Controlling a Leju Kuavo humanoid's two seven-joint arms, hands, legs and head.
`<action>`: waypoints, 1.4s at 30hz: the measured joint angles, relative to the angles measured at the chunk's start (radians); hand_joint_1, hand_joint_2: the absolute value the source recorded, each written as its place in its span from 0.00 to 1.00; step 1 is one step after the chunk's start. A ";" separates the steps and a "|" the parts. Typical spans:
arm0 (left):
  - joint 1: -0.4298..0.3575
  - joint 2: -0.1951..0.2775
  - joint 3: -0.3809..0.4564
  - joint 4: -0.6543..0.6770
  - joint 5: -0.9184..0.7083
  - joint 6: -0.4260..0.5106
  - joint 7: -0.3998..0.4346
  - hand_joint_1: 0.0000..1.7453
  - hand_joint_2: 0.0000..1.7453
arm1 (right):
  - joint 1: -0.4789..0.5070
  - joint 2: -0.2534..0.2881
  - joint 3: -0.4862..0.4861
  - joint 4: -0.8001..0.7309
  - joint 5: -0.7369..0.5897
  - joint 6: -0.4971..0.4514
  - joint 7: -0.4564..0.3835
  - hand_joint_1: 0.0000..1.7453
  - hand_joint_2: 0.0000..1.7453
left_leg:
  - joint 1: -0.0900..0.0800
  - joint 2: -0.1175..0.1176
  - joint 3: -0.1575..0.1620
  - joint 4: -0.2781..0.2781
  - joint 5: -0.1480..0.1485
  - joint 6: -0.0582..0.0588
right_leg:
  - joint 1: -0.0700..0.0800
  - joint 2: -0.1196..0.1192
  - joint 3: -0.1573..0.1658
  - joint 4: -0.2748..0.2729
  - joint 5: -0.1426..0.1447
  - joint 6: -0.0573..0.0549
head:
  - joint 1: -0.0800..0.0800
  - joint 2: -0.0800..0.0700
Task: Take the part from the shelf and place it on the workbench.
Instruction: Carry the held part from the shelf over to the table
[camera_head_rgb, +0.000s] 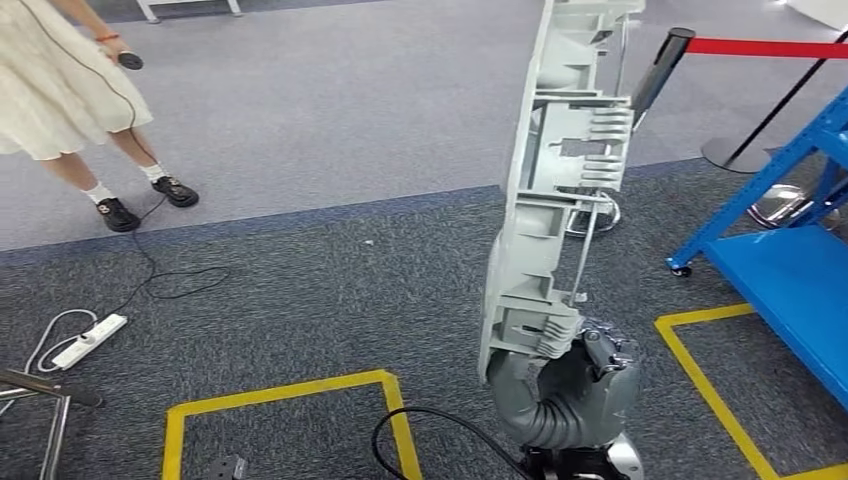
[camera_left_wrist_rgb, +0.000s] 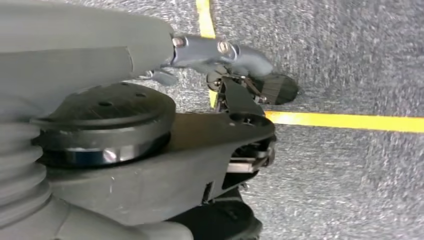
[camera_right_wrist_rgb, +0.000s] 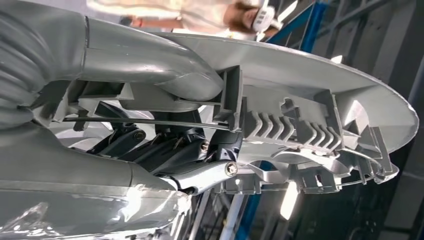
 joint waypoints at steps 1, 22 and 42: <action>0.000 0.000 0.000 0.000 0.000 0.000 0.000 0.00 1.00 | 0.000 0.000 0.000 0.000 0.000 0.000 0.000 1.00 1.00 | 0.001 -0.016 0.001 0.001 0.001 -0.002 | -0.002 0.006 0.021 -0.053 0.037 -0.001 | 0.000 0.000; -0.003 0.001 0.000 0.000 -0.005 -0.003 -0.001 0.00 1.00 | -0.004 0.000 0.007 0.000 0.004 0.000 0.003 1.00 1.00 | -0.012 0.118 -0.002 0.006 -0.012 -0.024 | 0.008 -0.119 0.134 -0.278 0.112 -0.024 | -0.014 0.000; 0.005 0.003 0.000 0.000 -0.006 -0.001 -0.003 0.00 1.00 | -0.009 0.000 0.011 0.002 0.003 -0.004 0.005 1.00 1.00 | 0.002 0.011 -0.075 0.135 -0.080 -0.046 | -0.011 0.009 0.115 -0.279 0.137 -0.039 | -0.013 0.000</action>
